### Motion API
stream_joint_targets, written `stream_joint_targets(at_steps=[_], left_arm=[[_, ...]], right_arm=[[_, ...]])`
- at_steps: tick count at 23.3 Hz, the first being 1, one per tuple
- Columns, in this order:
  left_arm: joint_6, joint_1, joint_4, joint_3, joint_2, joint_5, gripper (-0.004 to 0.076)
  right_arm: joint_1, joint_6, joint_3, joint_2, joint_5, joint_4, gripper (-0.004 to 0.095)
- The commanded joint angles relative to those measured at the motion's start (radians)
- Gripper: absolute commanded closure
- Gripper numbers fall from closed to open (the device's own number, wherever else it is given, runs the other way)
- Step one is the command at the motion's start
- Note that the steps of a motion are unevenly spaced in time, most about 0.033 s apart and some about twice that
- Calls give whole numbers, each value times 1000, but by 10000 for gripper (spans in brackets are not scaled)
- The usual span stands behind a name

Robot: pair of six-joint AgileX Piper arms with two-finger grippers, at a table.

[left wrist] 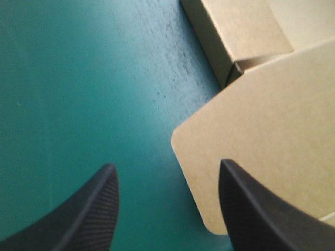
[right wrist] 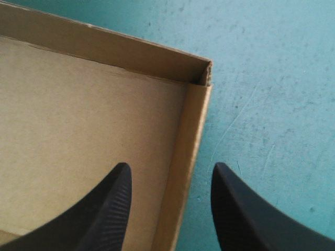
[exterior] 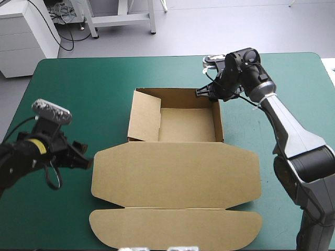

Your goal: Fold the box

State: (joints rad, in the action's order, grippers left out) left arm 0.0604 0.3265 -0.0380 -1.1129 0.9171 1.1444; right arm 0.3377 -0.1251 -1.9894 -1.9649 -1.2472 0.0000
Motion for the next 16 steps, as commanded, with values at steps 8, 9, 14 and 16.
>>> stream_joint_targets(at_steps=[8, 9, 14, 16], left_arm=[[-60, 7, 14, 628, -547, -294, 664], [-60, 7, 21, 641, -591, -333, 734], [-60, 7, 2, 653, -673, -357, 732], [-60, 7, 0, 655, -686, -359, 732]], right_arm=[[-3, -34, -26, -63, -4, -44, 690], [-3, -20, -26, -63, -4, -54, 825], [-3, -17, -28, -63, -4, -96, 926], [-13, -12, -28, -63, -4, -121, 925]])
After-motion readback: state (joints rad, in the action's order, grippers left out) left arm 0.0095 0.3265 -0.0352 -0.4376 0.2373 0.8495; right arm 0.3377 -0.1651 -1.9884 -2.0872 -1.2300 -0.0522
